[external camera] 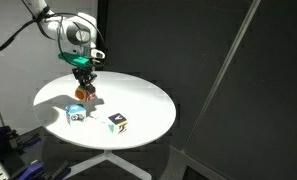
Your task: Move the block with a house on it to the right
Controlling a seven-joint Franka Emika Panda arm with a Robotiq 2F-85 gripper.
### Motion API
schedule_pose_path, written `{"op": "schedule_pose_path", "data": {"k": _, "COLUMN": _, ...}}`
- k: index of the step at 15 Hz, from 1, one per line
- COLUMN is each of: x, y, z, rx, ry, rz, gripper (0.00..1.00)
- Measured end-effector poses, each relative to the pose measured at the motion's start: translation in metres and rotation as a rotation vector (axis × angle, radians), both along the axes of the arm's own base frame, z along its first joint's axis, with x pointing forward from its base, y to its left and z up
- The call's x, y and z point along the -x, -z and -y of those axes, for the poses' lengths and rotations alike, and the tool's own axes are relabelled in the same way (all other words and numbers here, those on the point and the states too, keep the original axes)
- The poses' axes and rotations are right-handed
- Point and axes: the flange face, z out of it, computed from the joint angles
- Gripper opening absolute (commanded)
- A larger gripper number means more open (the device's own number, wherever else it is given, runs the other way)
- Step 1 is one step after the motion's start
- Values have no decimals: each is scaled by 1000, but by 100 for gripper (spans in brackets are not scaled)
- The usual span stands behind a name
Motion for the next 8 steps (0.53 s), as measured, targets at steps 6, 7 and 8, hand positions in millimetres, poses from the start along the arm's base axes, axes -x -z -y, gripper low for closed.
{"op": "schedule_pose_path", "data": {"k": 6, "x": -1, "y": 2, "z": 8, "rx": 4, "ry": 58, "rz": -3, "gripper": 24}}
{"op": "schedule_pose_path", "data": {"k": 7, "x": -1, "y": 3, "z": 8, "rx": 5, "ry": 58, "rz": -4, "gripper": 24}}
{"op": "schedule_pose_path", "data": {"k": 8, "x": -1, "y": 3, "z": 8, "rx": 5, "ry": 58, "rz": -4, "gripper": 24}}
